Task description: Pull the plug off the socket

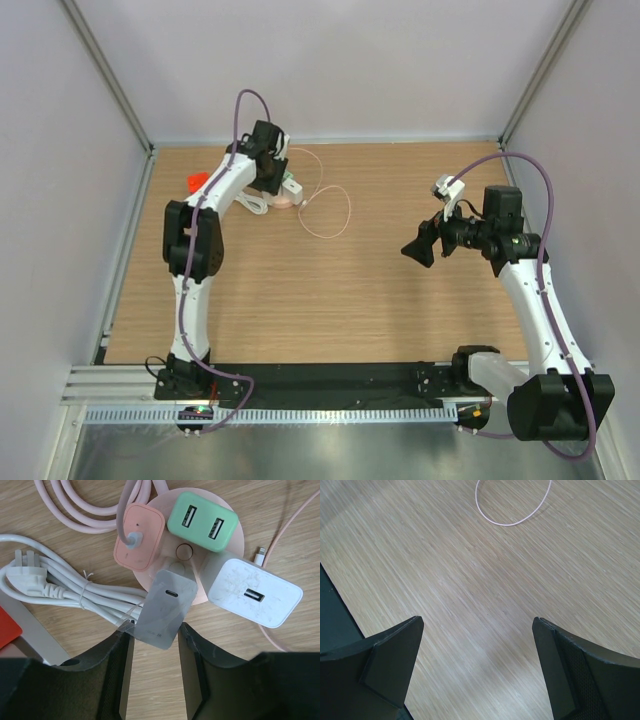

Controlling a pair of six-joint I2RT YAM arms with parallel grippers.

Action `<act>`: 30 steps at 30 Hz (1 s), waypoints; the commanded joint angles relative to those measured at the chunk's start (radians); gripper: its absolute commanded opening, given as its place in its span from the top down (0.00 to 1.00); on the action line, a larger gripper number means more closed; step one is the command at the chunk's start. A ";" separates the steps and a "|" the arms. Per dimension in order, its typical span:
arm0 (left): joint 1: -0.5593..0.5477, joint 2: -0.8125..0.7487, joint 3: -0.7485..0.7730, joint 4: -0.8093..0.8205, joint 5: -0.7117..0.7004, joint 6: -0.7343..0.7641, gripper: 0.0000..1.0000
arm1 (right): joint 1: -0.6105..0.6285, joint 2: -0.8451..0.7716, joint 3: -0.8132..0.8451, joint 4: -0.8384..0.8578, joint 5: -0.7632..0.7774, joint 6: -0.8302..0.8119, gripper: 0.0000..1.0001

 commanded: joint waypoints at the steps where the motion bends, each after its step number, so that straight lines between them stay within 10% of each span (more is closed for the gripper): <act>1: -0.013 0.037 -0.008 0.053 -0.008 0.012 0.56 | -0.004 -0.020 0.013 0.005 -0.003 -0.016 0.00; 14: -0.013 0.037 0.007 0.067 -0.002 0.046 0.43 | -0.004 -0.020 0.013 0.005 -0.003 -0.016 0.00; 19: -0.013 0.036 0.007 0.067 0.015 0.043 0.69 | -0.004 -0.020 0.013 0.005 0.000 -0.016 0.00; 21: -0.013 0.030 0.008 0.067 0.026 0.040 1.00 | -0.004 -0.017 0.013 0.005 0.000 -0.016 0.00; 30: -0.013 -0.125 -0.085 0.174 0.223 -0.087 1.00 | -0.004 -0.012 0.010 0.014 -0.007 0.001 0.00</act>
